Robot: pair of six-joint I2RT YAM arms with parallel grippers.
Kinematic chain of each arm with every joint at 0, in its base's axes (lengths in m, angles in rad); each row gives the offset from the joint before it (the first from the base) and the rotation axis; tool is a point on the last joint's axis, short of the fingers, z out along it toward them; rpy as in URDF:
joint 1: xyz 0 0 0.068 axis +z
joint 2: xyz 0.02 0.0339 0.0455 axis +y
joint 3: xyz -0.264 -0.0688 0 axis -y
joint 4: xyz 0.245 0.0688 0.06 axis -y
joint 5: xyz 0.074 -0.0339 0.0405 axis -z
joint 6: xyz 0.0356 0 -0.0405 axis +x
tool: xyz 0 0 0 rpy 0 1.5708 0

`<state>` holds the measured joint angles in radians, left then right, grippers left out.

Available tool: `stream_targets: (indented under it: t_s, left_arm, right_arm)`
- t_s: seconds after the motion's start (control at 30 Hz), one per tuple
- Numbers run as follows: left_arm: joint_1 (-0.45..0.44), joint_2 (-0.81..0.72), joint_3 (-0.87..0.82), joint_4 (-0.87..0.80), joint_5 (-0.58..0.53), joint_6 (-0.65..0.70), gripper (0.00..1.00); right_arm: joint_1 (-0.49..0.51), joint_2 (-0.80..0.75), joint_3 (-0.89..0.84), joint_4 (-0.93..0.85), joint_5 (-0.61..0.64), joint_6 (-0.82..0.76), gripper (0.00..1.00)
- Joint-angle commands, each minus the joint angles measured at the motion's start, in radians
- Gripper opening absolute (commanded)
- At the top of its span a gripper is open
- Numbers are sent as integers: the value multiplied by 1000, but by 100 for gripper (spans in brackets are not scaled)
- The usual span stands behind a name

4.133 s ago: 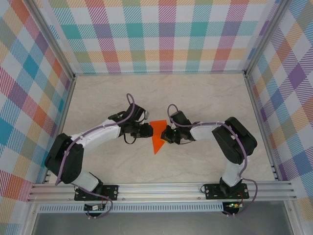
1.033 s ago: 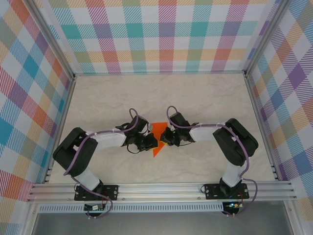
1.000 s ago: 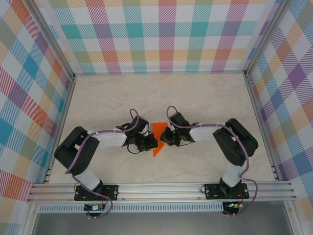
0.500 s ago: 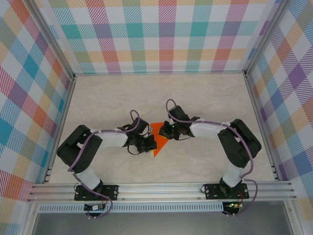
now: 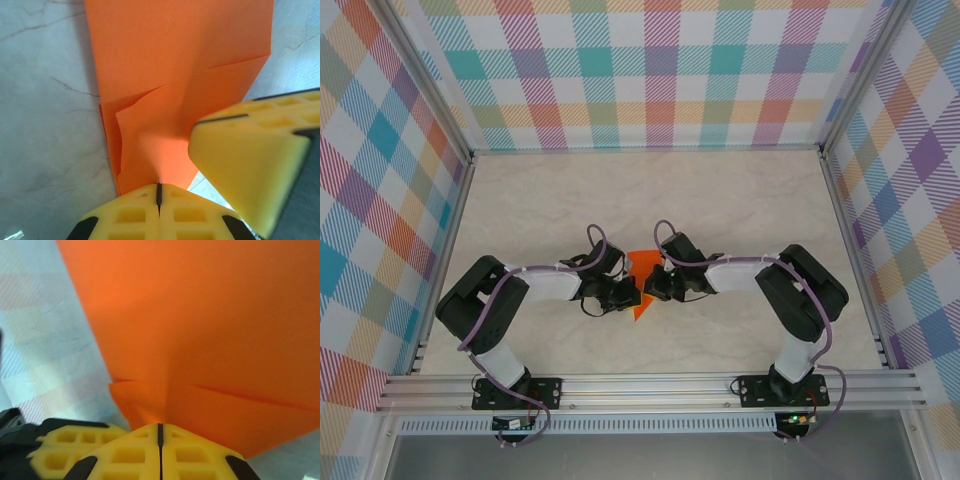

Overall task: Fold a paper plane with a square sheet of paper (pick it up from the middle)
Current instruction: Third fold the triangle at the center of the table.

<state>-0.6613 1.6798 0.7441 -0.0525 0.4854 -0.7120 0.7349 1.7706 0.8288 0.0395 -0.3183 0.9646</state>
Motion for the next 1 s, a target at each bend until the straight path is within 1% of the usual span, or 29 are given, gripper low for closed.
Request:
stream_targets:
  t_s: [0.0, 0.2, 0.63, 0.73, 0.97]
  left_arm:
    - [-8, 37, -38, -116, -132, 26, 3]
    - [-8, 38, -58, -122, -147, 42, 2]
    - [-8, 47, -69, -132, -159, 62, 1]
    - [-8, 47, -69, -133, -159, 67, 1]
    - [-8, 44, -68, -148, -162, 86, 1]
  right_arm:
    - [-12, 47, -40, 33, 27, 8, 7]
    - [-39, 35, -87, 113, 65, 20, 8]
    - [-122, -2, -240, 434, 91, 11, 12]
    - [-141, -16, -239, 416, 94, 3, 13]
    - [-188, -31, -176, 229, 111, -8, 14]
